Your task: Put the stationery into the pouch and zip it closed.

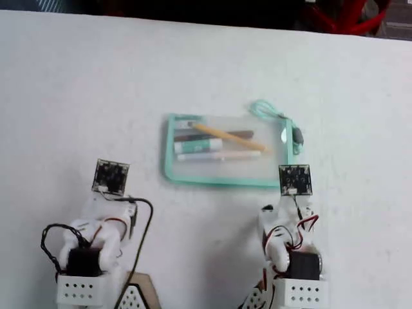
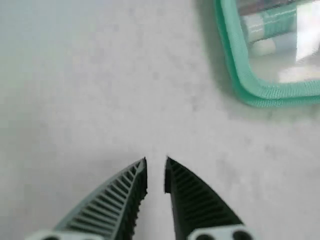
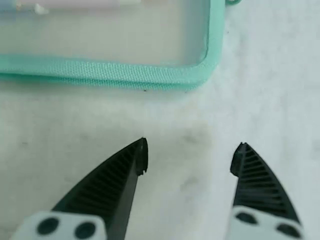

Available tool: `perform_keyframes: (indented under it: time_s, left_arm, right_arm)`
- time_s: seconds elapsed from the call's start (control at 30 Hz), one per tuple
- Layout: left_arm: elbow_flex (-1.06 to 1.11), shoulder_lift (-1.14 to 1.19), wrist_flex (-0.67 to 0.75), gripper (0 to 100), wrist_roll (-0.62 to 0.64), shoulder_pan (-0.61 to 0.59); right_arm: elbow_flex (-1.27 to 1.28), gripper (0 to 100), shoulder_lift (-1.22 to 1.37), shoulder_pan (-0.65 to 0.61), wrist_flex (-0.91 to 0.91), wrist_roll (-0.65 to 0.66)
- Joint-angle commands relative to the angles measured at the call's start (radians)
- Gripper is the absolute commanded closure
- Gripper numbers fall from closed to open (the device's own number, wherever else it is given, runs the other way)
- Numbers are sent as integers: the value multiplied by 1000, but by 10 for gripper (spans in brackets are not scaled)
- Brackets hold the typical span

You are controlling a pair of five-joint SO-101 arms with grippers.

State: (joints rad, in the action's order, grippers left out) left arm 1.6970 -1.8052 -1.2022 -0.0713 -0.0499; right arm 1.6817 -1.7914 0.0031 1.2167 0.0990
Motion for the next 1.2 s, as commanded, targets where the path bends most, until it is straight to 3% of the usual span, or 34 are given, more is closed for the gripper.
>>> perform_keyframes:
  time_s: [0.0, 0.17, 0.3, 0.4, 0.5, 1.17]
  left_arm:
    - [-3, -5, -78, 964, 51, -4]
    - [-3, -5, -77, 975, 48, -4]
    - [-3, -5, -74, 975, 48, -4]
    - [-3, -5, -74, 975, 48, -4]
    - [-3, -5, -74, 975, 48, -4]
    - [-3, -5, -75, 975, 48, -4]
  right_arm:
    - [9, 734, -2, -39, 45, 0]
    - [9, 770, -4, -25, 47, -6]
    - [9, 996, -4, -10, 47, -5]
    - [9, 938, -4, -10, 47, -2]
    - [9, 986, -7, -16, 48, 0]
    - [9, 957, -7, -12, 50, -2]
